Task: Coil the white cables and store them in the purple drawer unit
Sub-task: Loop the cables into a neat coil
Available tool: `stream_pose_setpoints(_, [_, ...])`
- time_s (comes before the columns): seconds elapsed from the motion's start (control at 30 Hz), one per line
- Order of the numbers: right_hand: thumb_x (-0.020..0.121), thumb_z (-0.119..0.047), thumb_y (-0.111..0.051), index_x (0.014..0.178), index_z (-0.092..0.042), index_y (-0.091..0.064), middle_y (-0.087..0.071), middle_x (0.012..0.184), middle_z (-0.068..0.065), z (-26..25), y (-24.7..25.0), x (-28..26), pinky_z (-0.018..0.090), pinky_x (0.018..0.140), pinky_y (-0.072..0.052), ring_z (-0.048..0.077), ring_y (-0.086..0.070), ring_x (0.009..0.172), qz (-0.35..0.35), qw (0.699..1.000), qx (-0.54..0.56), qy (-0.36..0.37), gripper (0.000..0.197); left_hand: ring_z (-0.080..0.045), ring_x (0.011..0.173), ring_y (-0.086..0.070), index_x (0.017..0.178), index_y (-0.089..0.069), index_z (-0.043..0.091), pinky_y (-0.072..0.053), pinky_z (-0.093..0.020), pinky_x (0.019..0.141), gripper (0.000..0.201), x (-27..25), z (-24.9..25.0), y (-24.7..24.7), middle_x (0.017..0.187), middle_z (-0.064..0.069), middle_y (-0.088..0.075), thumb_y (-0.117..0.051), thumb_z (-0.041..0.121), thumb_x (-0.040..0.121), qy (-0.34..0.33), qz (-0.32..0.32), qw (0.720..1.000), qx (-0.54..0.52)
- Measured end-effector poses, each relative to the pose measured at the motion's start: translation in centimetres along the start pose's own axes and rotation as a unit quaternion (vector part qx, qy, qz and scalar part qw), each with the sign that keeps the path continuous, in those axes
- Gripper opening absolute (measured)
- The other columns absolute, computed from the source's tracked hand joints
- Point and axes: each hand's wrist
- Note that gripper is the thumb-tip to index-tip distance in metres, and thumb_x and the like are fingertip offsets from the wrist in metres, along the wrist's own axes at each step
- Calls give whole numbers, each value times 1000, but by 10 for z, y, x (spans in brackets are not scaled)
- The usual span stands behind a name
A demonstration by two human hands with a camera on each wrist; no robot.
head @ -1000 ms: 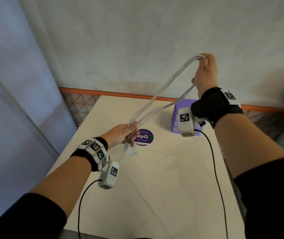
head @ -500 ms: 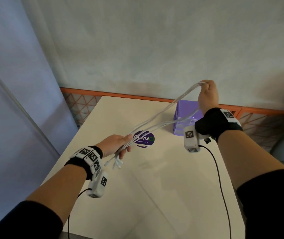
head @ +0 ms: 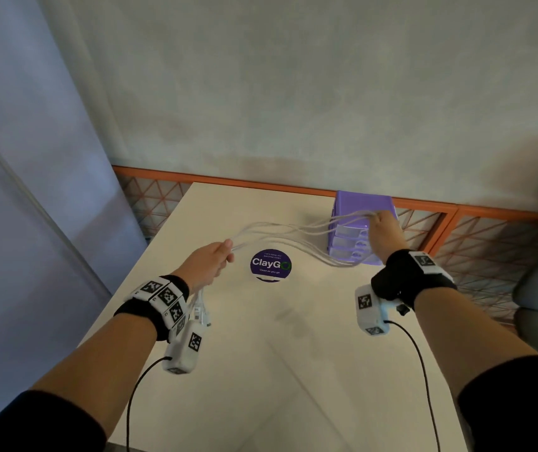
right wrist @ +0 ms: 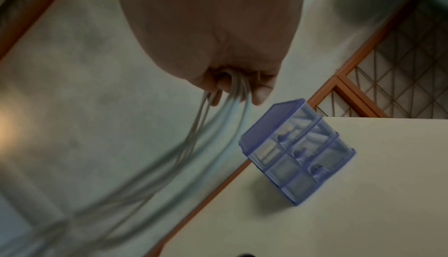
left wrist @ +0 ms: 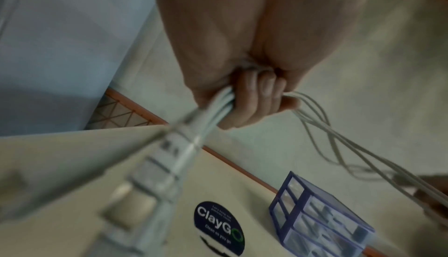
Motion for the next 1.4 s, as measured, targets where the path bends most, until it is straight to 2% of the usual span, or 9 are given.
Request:
stream_pose_setpoints(0.1, [99, -8, -35, 122, -2, -57, -59, 118, 9, 20, -20, -13, 29, 81, -42, 27, -56, 105, -99, 967, -230, -35, 33, -13, 56, -38, 76, -52, 18, -31, -29, 53, 49, 5, 7, 10, 64, 4, -43, -27, 55, 96, -37, 67, 995, 72])
stream_pose_setpoints(0.17, [97, -9, -37, 126, 2, -55, -61, 113, 14, 21, -30, -27, 27, 82, -43, 30, -55, 93, -138, 955, -230, -124, 37, -15, 61, -44, 79, -54, 14, -35, -31, 60, 52, 6, 17, 14, 68, 2, -48, -26, 54, 97, -65, 82, 987, 119])
stream_pose_setpoints(0.23, [94, -17, -38, 132, 1, -50, -52, 132, 21, 17, -39, -35, 33, 95, -39, 35, -49, 114, -160, 940, -281, -113, 43, -17, 66, -46, 82, -55, 11, -36, -32, 66, 52, 6, 28, 14, 71, 0, -51, -26, 51, 98, -83, 78, 981, 157])
stream_pose_setpoints(0.43, [71, -18, -52, 145, -22, -34, -33, 146, 8, -50, -71, -67, 44, 111, -30, 25, -28, 135, -268, 958, -16, 102, 76, -15, 63, -45, 76, -53, 15, -35, -26, 61, 46, 8, 51, 0, 67, 3, -49, -30, 49, 98, -115, 19, 972, 203])
stream_pose_setpoints(0.63, [94, -24, -56, 99, -16, -53, -70, 97, 9, -60, -96, -68, 33, 79, -47, 20, -64, 89, -305, 943, 52, 121, 10, -13, 63, -46, 82, -57, 18, -36, -27, 60, 35, 5, 64, 3, 69, 3, -51, -46, 49, 93, -120, -13, 978, 169])
stream_pose_setpoints(0.83, [76, -51, -72, 60, -13, -56, -49, 45, -7, -43, -83, -67, 22, 42, -42, 9, -48, 35, -229, 972, 33, 44, 45, -12, 79, -54, 108, -59, 19, -37, -18, 62, 27, 10, 53, 13, 88, 5, -60, -50, 40, 93, -134, 27, 962, 237])
stream_pose_setpoints(1.03, [98, -38, -46, 85, -14, -61, -42, 61, -3, -47, -74, -69, 23, 51, -36, 11, -38, 50, -327, 935, 135, 17, 31, -15, 65, -49, 94, -51, 19, -37, -24, 57, 24, 15, 45, 8, 71, 4, -53, -42, 41, 97, -125, 85, 968, 200])
stream_pose_setpoints(1.2, [89, -54, -54, 75, -12, -54, -52, 62, 2, -40, -73, -68, 38, 64, -55, 18, -57, 52, -241, 963, 121, -2, 44, -10, 49, -29, 105, -49, 10, -26, -22, 45, 33, 9, 48, -3, 64, 6, -35, -45, 41, 96, -81, -6, 995, -53])
stream_pose_setpoints(1.4, [92, -56, -45, 62, -23, -46, -28, 49, -5, -70, -74, -72, 25, 42, -32, 13, -26, 41, -168, 924, 344, -28, 45, -7, 51, -27, 113, -52, 17, -28, -19, 45, 38, 3, 56, -20, 65, 6, -34, -47, 49, 92, -49, -64, 983, -163])
Point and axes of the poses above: each hand's wrist, its own x-axis towards the middle knuckle, its own y-axis out of the back of the hand, z = x × y
